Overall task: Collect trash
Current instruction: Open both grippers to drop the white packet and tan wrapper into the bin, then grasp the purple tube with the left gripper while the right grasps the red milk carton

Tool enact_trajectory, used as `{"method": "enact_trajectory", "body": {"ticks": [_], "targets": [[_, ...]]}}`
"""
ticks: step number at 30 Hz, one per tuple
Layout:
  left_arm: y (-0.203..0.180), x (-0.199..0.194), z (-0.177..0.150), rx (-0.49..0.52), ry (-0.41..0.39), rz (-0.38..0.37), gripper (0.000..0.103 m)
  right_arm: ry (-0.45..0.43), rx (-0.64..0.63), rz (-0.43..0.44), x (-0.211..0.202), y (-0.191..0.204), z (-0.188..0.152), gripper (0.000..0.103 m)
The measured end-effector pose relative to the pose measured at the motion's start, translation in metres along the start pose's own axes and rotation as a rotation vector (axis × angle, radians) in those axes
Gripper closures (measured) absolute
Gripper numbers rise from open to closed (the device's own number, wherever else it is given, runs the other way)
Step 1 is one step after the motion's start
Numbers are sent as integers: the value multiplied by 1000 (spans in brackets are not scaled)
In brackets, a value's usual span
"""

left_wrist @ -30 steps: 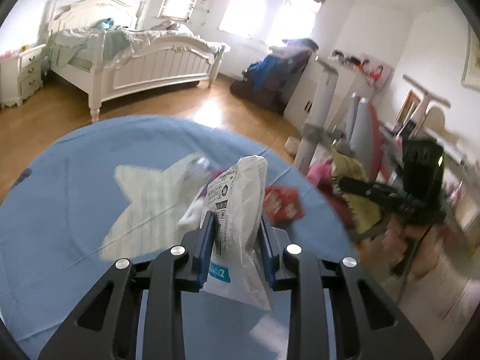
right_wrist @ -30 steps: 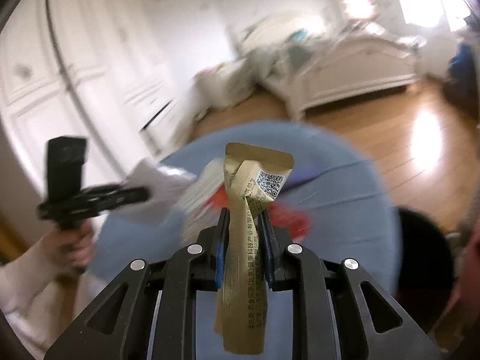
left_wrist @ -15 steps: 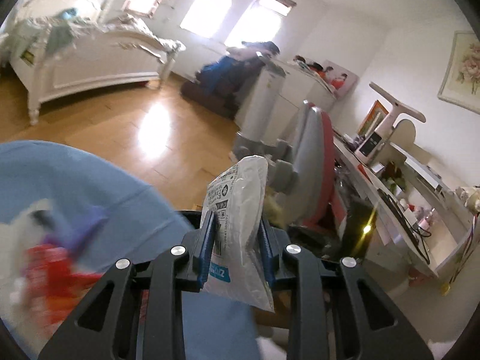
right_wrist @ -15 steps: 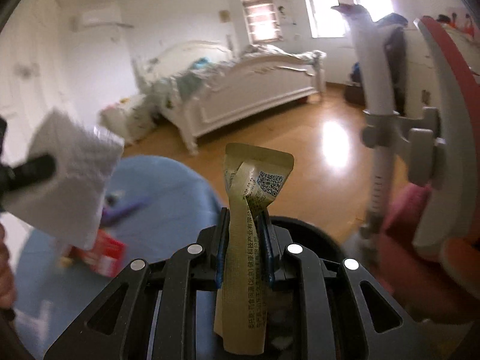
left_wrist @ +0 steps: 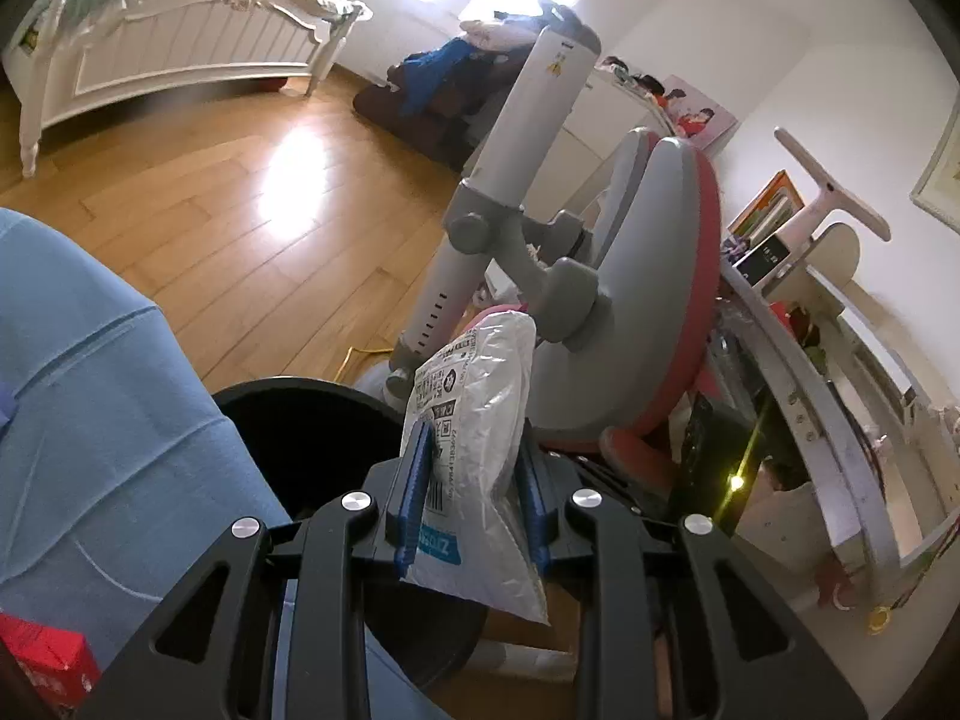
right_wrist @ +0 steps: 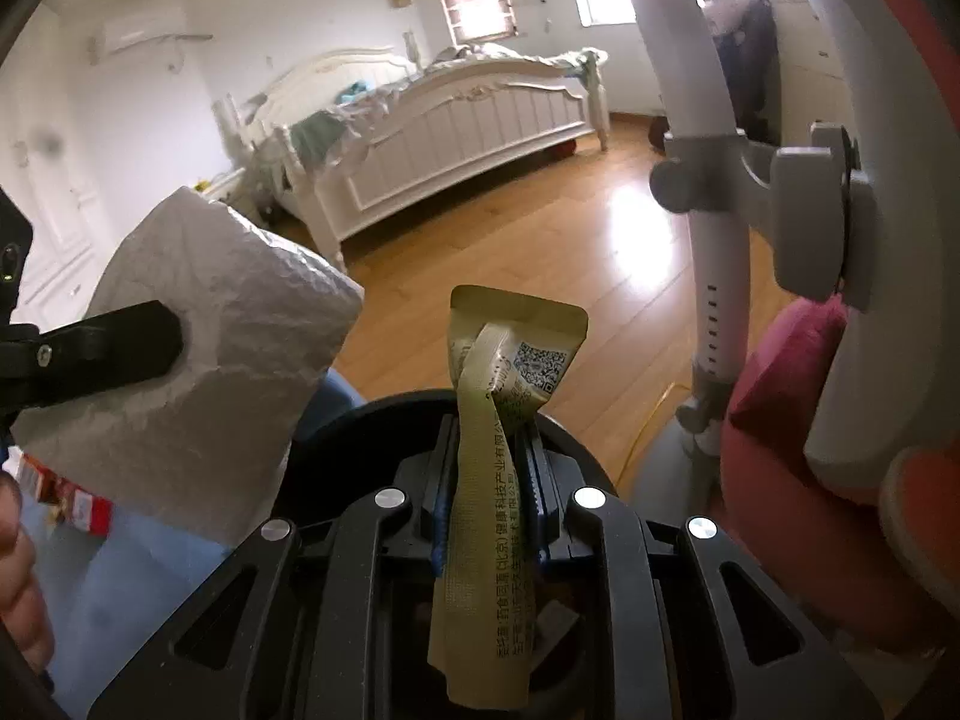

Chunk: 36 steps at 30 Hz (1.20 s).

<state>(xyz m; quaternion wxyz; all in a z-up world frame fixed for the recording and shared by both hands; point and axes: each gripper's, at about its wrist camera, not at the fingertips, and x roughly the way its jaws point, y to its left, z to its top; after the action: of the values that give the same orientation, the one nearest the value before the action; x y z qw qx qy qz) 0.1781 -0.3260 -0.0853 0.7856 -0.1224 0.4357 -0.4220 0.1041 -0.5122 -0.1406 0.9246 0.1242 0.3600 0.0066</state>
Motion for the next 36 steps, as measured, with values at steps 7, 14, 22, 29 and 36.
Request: {"method": "enact_trajectory", "body": {"ticks": [7, 14, 22, 29, 36], "targets": [[-3, -12, 1, 31, -26, 130, 10, 18, 20, 18, -2, 0, -2, 16], [-12, -64, -6, 65, -91, 118, 10, 19, 42, 49, -23, 11, 0, 16], [13, -151, -21, 31, -177, 164, 10, 28, 7, 154, -46, 64, 7, 16], [96, -232, -43, -91, -247, 302, 10, 72, -74, 334, -54, 155, 25, 16], [166, -266, -64, -192, -228, 414, 10, 174, -136, 467, -31, 251, 36, 16]]}}
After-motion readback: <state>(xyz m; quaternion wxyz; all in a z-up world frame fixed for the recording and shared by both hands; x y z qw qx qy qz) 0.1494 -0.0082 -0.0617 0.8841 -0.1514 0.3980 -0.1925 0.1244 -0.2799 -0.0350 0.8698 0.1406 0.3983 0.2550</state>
